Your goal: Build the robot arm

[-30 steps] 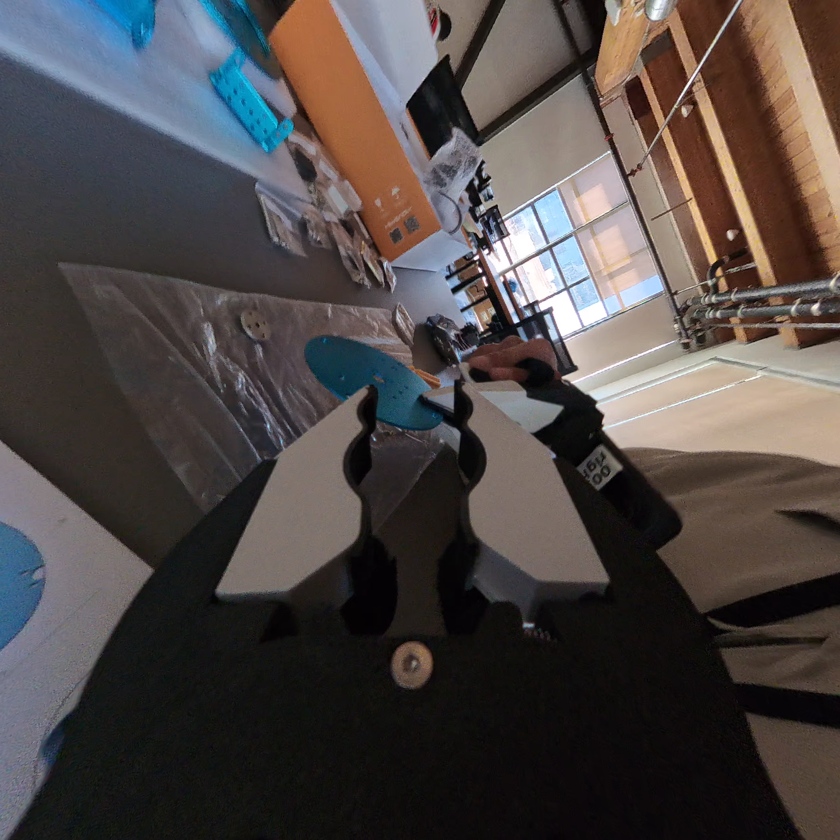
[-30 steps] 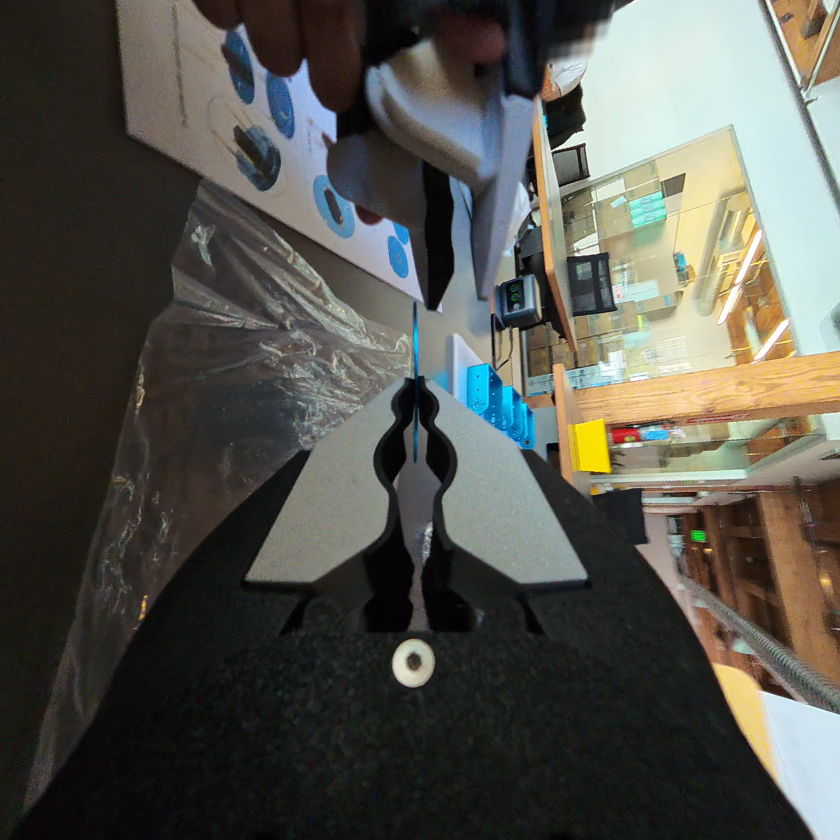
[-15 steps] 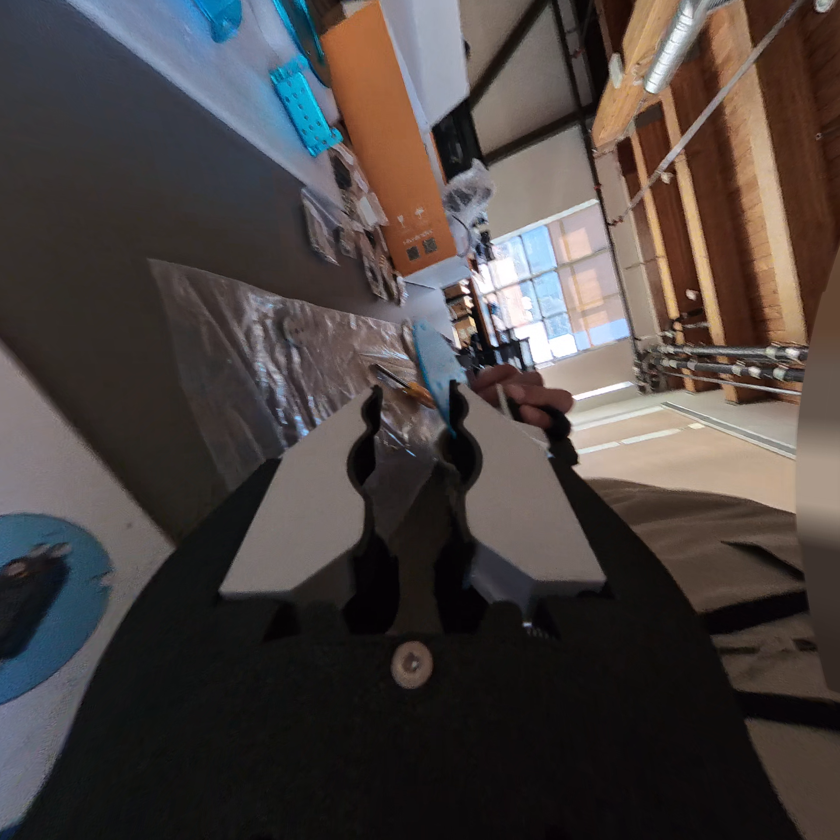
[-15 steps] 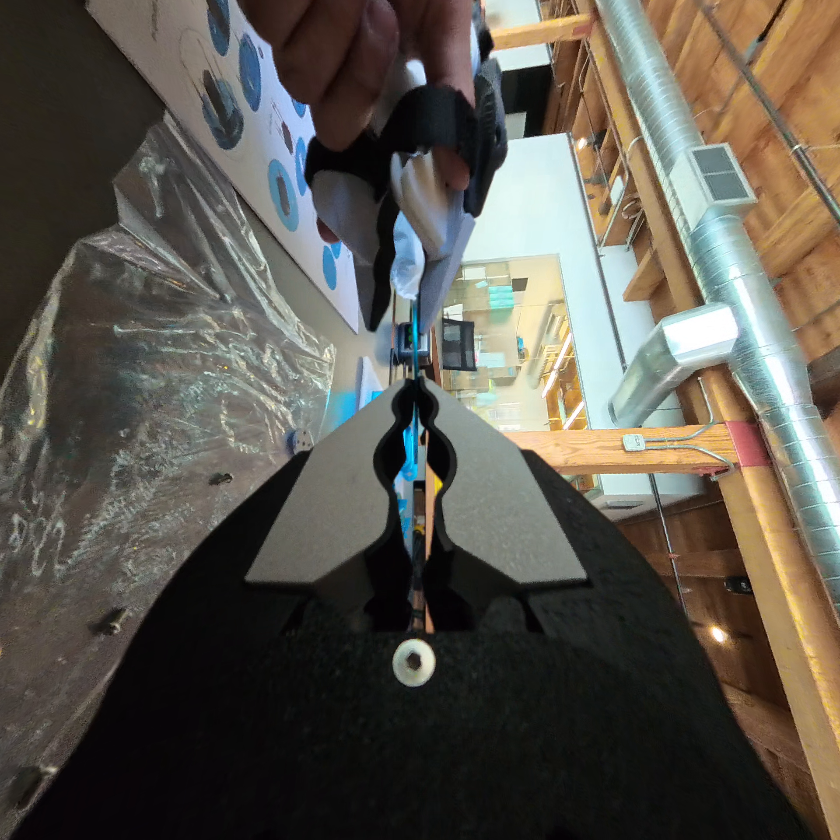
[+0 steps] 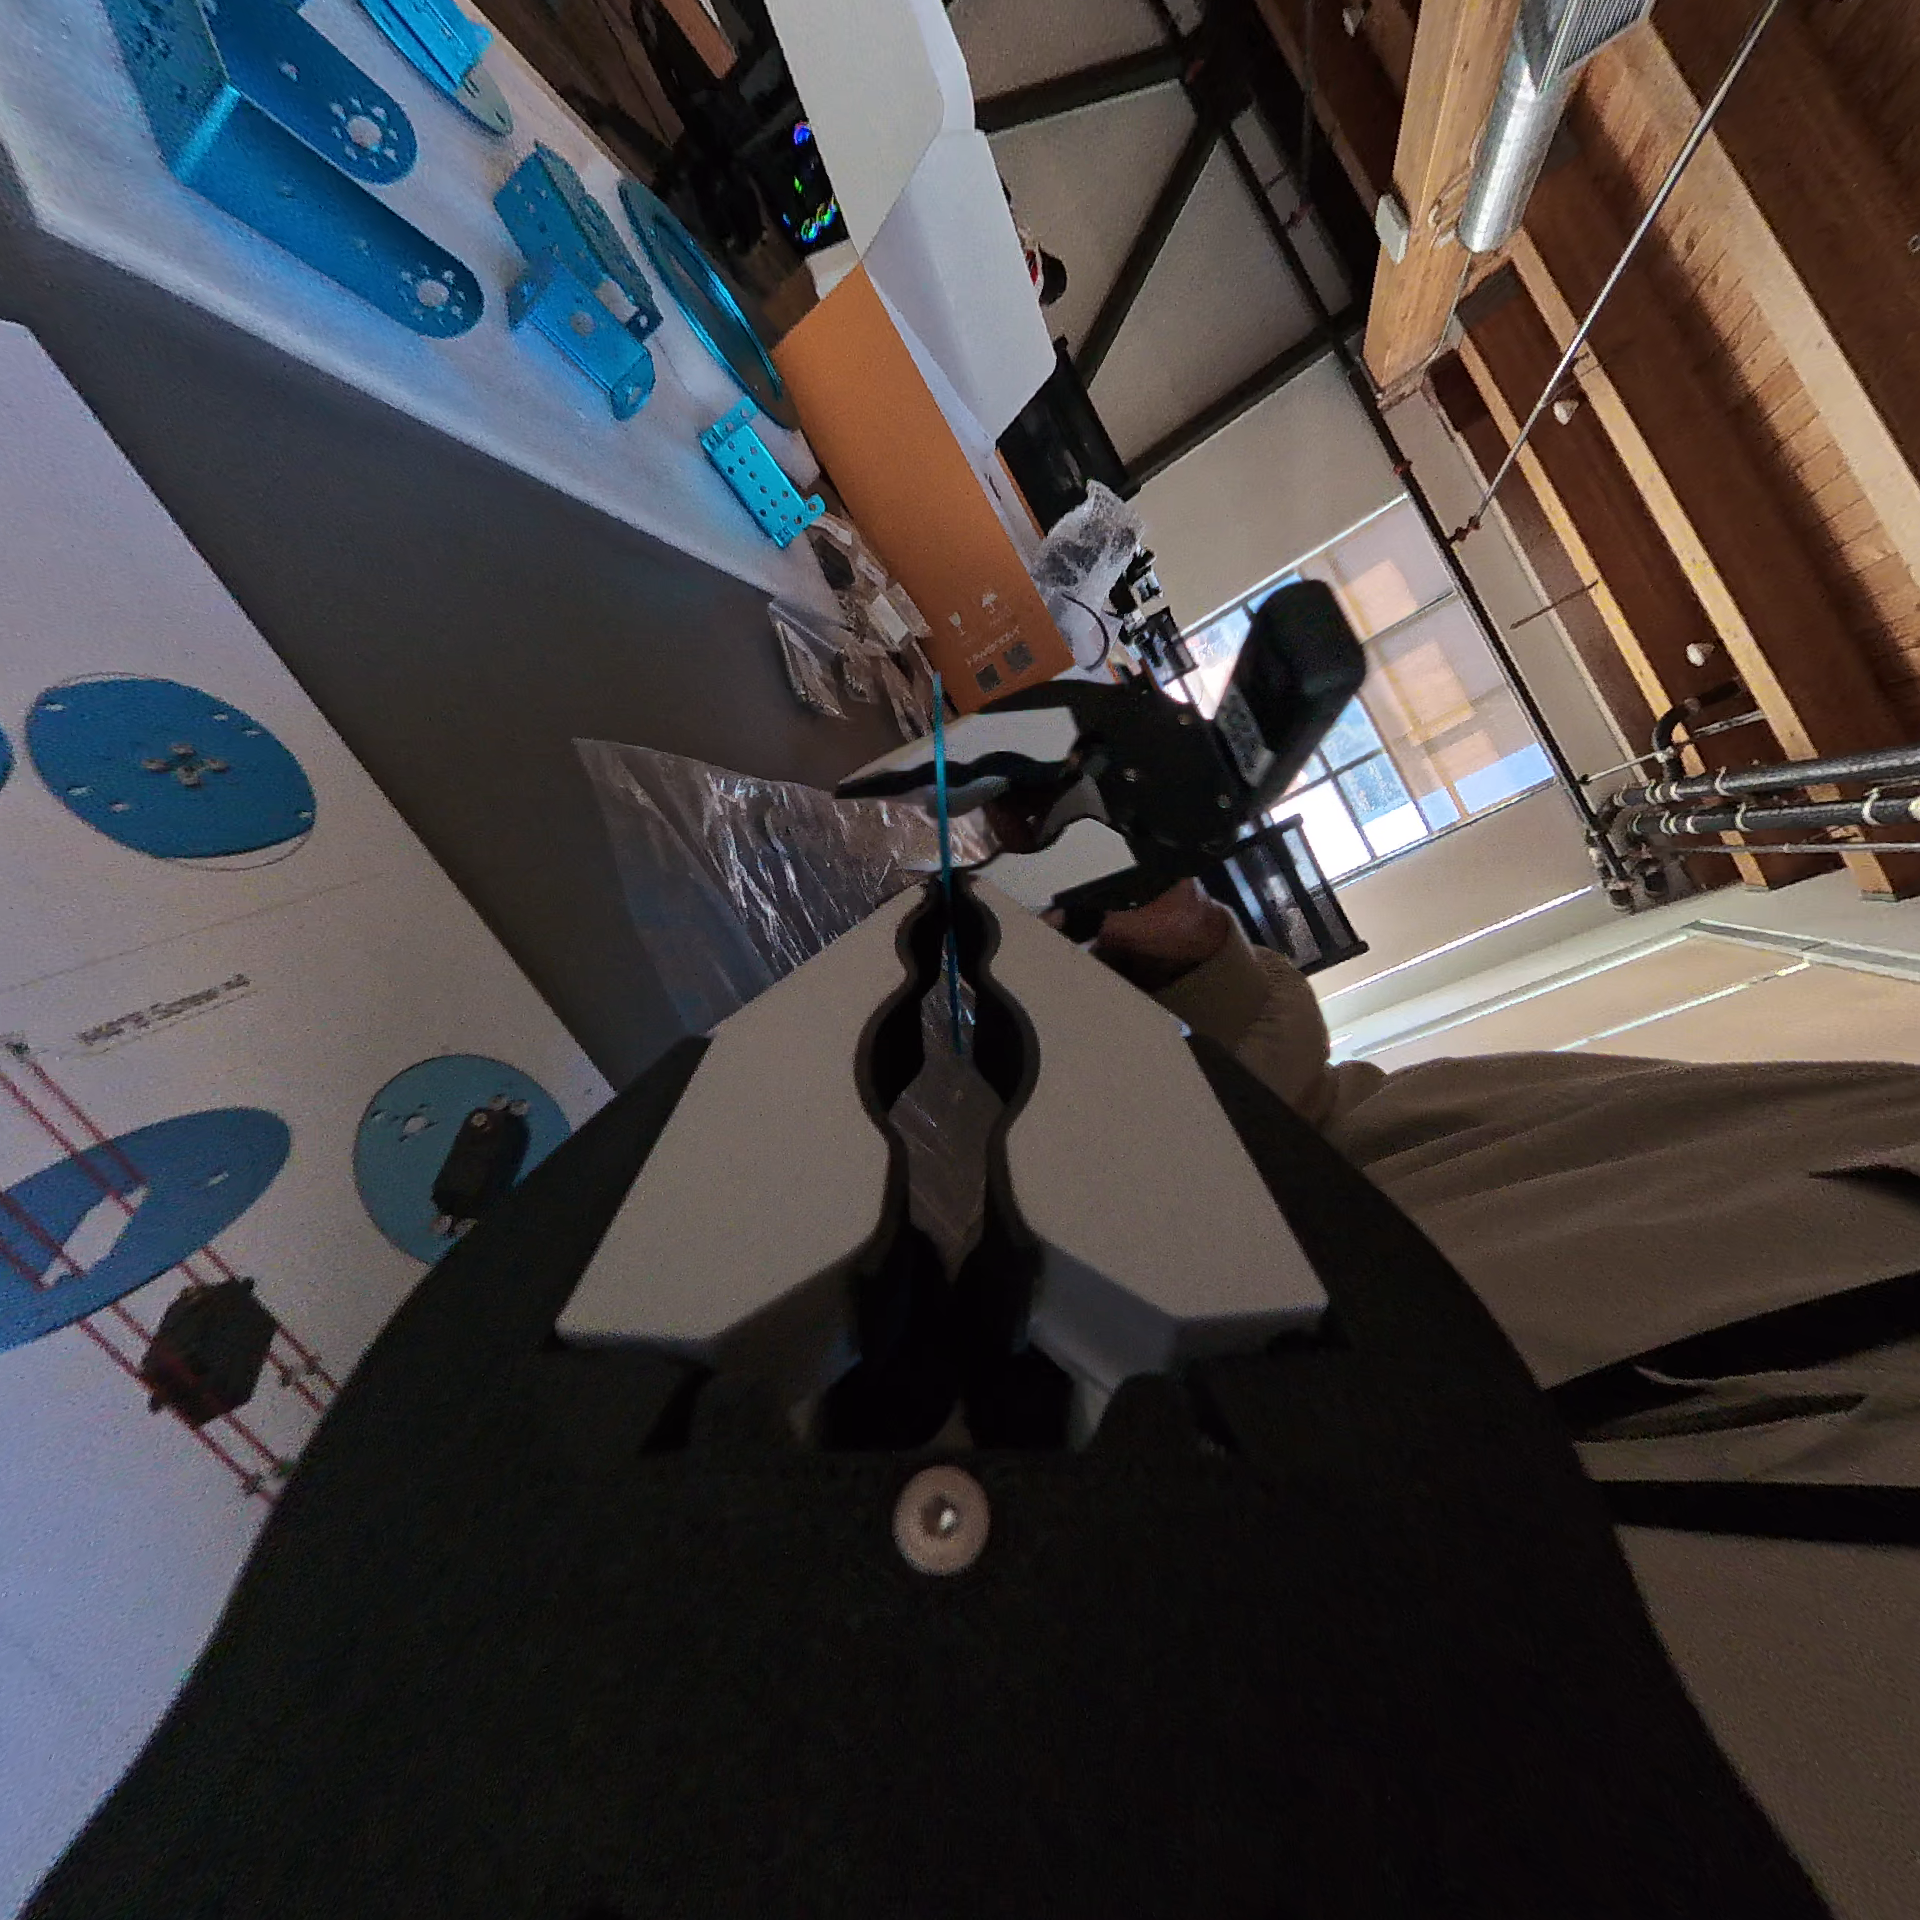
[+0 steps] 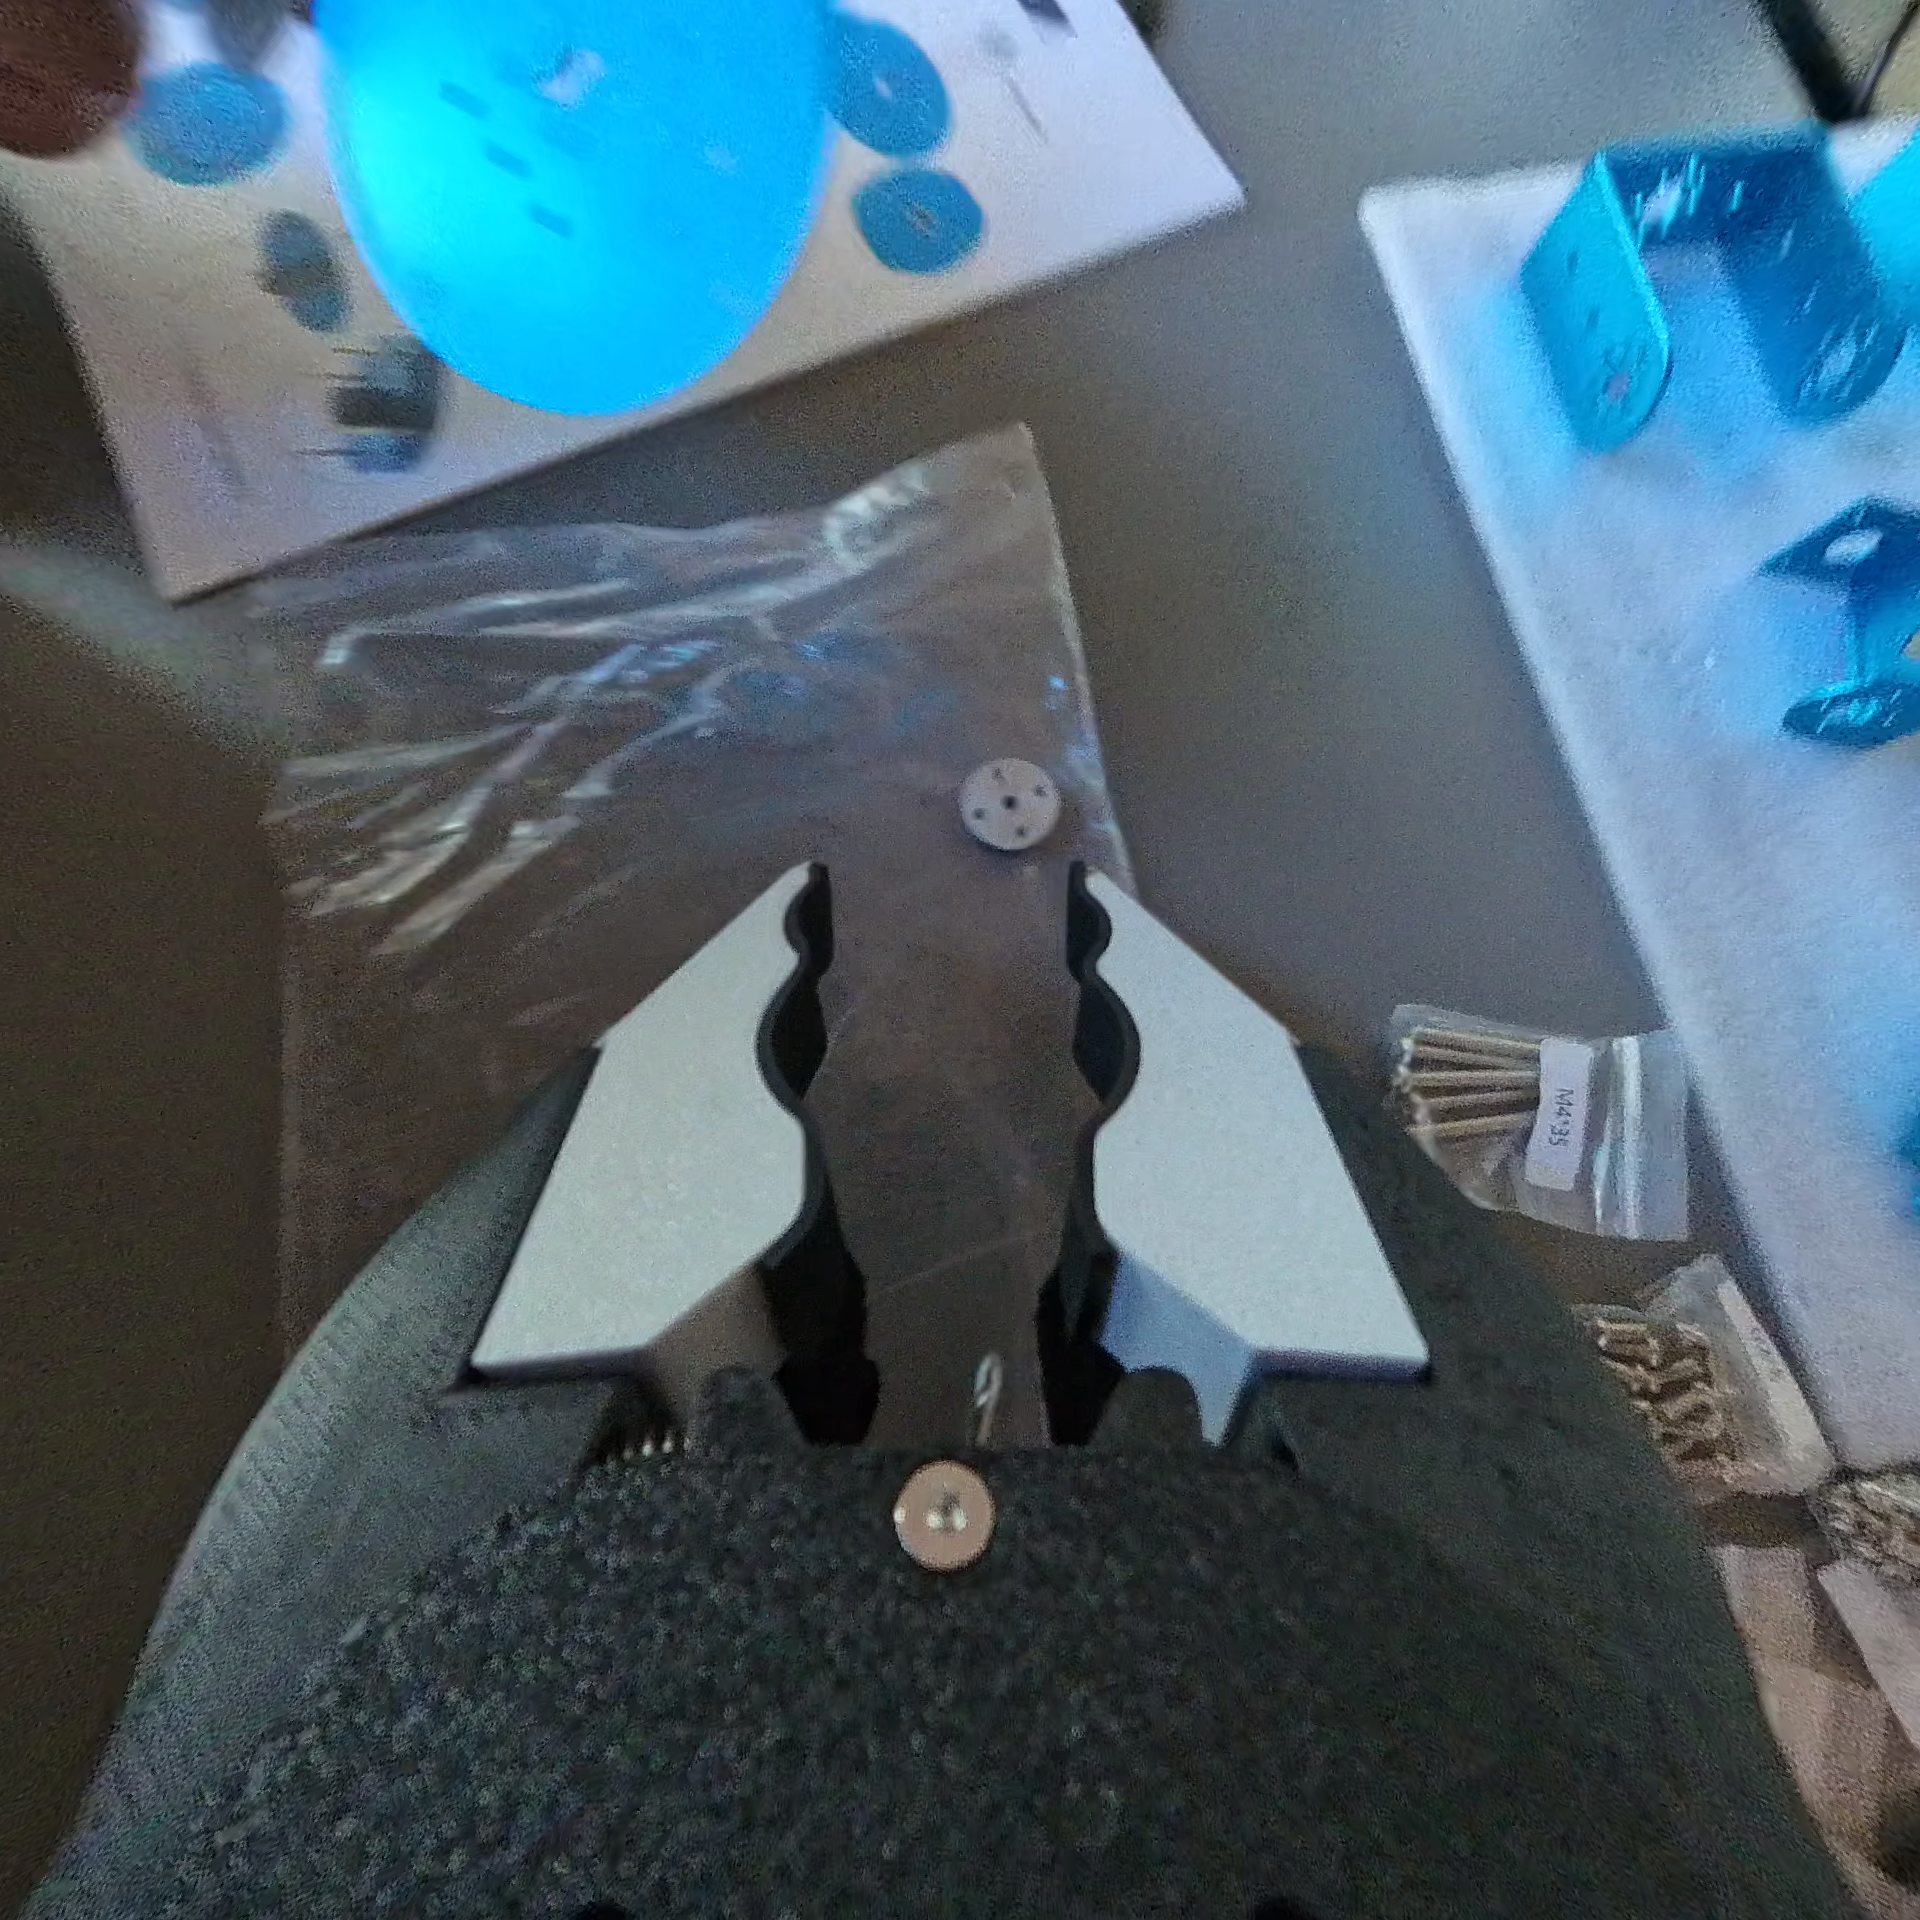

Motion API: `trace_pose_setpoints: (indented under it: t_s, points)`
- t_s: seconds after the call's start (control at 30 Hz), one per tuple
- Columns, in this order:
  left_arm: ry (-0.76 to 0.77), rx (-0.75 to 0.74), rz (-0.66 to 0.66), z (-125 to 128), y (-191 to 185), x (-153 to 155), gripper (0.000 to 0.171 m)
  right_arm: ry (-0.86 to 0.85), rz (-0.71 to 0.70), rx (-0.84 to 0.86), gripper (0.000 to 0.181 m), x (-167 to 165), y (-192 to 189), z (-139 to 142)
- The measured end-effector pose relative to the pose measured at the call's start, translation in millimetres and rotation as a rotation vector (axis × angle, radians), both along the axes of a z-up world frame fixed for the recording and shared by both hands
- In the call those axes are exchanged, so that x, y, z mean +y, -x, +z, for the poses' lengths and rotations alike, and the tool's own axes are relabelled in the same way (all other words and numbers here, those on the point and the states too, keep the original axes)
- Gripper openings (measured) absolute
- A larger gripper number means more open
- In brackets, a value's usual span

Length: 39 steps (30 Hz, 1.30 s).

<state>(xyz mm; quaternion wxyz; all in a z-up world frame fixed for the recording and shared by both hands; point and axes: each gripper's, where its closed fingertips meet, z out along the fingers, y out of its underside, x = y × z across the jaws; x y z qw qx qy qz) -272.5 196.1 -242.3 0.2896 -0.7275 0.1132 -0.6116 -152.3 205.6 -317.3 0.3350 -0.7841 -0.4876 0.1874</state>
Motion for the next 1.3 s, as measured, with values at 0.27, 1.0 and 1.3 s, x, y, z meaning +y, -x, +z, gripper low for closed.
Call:
trace_pose_setpoints:
  t_s: [0.27, 1.0, 1.3]
  points:
    - [-0.028, -0.027, 0.049, 0, 17, -8, 0.001, -0.136, -0.007, -0.063, 0.024, 20, 14, -17]
    - [0.207, 0.058, -0.13, -35, -37, -54, 0.001, 0.077, 0.435, 0.031, 0.031, -92, 28, -7]
    - [0.365, -0.066, -0.186, -40, -71, -77, 0.001, 0.568, 0.018, 0.521, 0.017, -89, 9, 26]
